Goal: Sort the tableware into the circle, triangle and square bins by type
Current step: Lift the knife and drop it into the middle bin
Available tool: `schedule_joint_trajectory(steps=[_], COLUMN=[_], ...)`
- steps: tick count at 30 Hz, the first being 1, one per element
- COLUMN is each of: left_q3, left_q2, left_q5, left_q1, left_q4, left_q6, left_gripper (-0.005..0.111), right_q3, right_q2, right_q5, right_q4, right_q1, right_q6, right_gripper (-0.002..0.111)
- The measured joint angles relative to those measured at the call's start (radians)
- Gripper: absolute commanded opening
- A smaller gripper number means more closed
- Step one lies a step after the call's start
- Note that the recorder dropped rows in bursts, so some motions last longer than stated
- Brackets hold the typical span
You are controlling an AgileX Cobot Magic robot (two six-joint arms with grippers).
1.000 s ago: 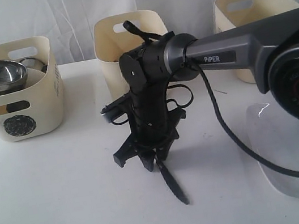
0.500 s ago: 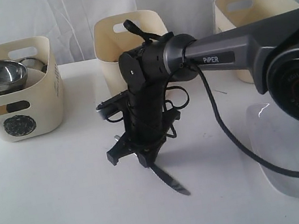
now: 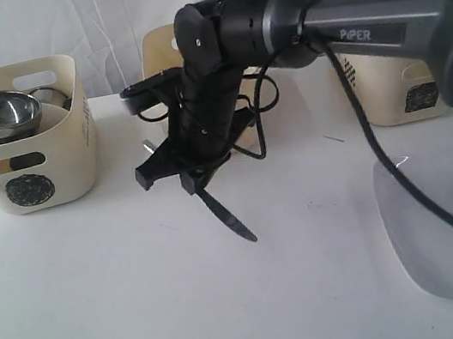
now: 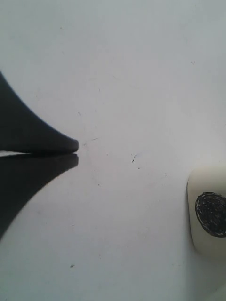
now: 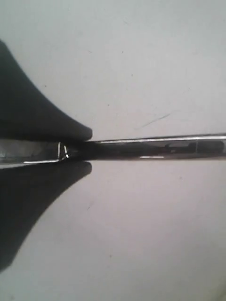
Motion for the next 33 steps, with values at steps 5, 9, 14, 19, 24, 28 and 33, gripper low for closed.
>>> schedule_joint_trajectory(steps=[5, 9, 14, 19, 24, 28, 33], left_q3=[0.0, 0.0, 0.0, 0.0, 0.0, 0.0, 0.0], left_q2=[0.0, 0.0, 0.0, 0.0, 0.0, 0.0, 0.0], left_q5=[0.0, 0.0, 0.0, 0.0, 0.0, 0.0, 0.0], left_q1=[0.0, 0.0, 0.0, 0.0, 0.0, 0.0, 0.0], left_q4=[0.0, 0.0, 0.0, 0.0, 0.0, 0.0, 0.0], left_q6=[0.0, 0.0, 0.0, 0.0, 0.0, 0.0, 0.0], left_gripper=[0.0, 0.0, 0.0, 0.0, 0.0, 0.0, 0.0], right_q3=[0.0, 0.0, 0.0, 0.0, 0.0, -0.013, -0.163], right_q2=[-0.036, -0.081, -0.135, -0.134, -0.113, -0.083, 0.043], right_q5=[0.097, 0.149, 0.182, 0.179, 0.165, 0.102, -0.001], right_q4=[0.108, 0.373, 0.588, 0.745, 0.871, 0.924, 1.218], right_q1=[-0.097, -0.248, -0.443, -0.526, -0.556, -0.56, -0.56], right_q6=[-0.132, -0.32, -0.534, -0.656, -0.739, -0.772, -0.834], right_gripper=[0.0, 0.0, 0.0, 0.0, 0.0, 0.0, 0.0])
